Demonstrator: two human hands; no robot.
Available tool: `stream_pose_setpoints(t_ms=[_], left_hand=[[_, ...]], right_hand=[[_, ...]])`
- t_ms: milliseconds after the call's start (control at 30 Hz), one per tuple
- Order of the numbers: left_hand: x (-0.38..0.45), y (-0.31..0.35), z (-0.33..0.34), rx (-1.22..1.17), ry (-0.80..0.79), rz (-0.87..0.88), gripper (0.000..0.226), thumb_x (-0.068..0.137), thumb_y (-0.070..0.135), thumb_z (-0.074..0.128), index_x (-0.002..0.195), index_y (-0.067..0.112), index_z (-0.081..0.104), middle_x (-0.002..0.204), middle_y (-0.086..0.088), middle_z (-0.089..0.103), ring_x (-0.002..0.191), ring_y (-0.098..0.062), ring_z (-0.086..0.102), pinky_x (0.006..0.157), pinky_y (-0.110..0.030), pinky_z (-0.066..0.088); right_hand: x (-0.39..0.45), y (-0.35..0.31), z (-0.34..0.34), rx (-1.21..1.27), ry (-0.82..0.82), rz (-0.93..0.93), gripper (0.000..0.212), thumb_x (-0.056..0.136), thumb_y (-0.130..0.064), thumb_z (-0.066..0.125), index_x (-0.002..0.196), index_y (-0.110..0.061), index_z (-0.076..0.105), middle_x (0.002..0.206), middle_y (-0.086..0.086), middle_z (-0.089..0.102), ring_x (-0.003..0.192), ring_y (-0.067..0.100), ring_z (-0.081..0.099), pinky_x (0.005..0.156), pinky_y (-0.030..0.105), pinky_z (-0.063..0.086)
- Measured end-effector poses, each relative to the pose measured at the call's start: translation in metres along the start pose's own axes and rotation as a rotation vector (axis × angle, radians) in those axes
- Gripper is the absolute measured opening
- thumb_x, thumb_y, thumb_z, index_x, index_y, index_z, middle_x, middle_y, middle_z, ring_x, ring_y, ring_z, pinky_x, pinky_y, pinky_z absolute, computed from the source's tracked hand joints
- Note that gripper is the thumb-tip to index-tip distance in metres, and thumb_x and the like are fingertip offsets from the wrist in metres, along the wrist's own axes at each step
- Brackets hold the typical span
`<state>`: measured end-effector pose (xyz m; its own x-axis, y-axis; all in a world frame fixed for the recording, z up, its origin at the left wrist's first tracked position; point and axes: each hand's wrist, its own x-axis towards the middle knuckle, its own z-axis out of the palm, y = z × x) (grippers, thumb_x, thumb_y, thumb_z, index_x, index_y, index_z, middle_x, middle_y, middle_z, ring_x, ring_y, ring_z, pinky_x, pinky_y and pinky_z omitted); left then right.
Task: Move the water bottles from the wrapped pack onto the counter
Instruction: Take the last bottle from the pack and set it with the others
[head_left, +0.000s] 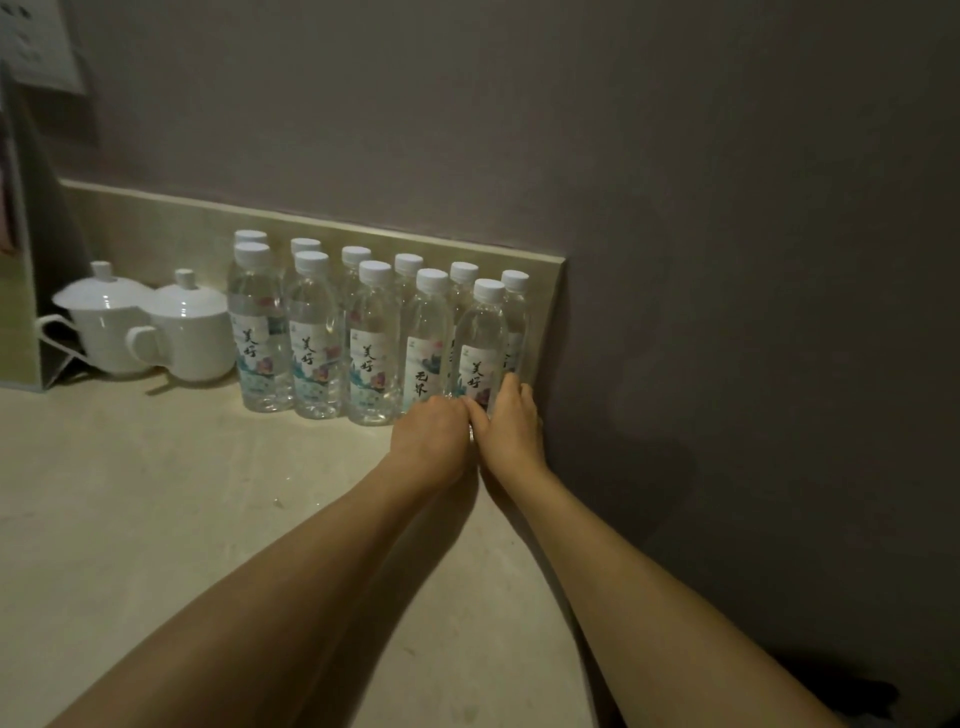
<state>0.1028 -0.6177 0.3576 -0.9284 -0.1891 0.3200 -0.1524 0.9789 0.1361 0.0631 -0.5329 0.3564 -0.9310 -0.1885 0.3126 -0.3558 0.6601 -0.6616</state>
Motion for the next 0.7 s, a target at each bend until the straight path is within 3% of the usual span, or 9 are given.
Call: stream_pose_setpoints(t_ms=[467, 700], left_hand=[[0.0102, -0.0032, 0.0101, -0.028, -0.002, -0.002, 0.018, 0.093, 0.018, 0.054, 0.108, 0.01, 0.061, 0.102, -0.009, 0.068, 0.095, -0.028, 0.066, 0.08, -0.038, 0.055], [0.0021, -0.0076, 0.0083, -0.051, -0.039, -0.049, 0.028, 0.091, 0.018, 0.056, 0.117, 0.01, 0.06, 0.113, -0.012, 0.064, 0.102, -0.03, 0.063, 0.082, -0.038, 0.051]], right_hand=[[0.0002, -0.0087, -0.0005, -0.015, 0.026, 0.028, 0.053, 0.093, -0.035, 0.057, 0.131, -0.004, 0.036, 0.137, 0.018, 0.047, 0.122, 0.038, 0.051, 0.094, 0.043, 0.043], [0.0023, -0.0104, -0.0017, -0.024, 0.016, 0.036, 0.052, 0.092, -0.035, 0.06, 0.127, -0.003, 0.038, 0.134, 0.019, 0.05, 0.12, 0.038, 0.051, 0.091, 0.041, 0.043]])
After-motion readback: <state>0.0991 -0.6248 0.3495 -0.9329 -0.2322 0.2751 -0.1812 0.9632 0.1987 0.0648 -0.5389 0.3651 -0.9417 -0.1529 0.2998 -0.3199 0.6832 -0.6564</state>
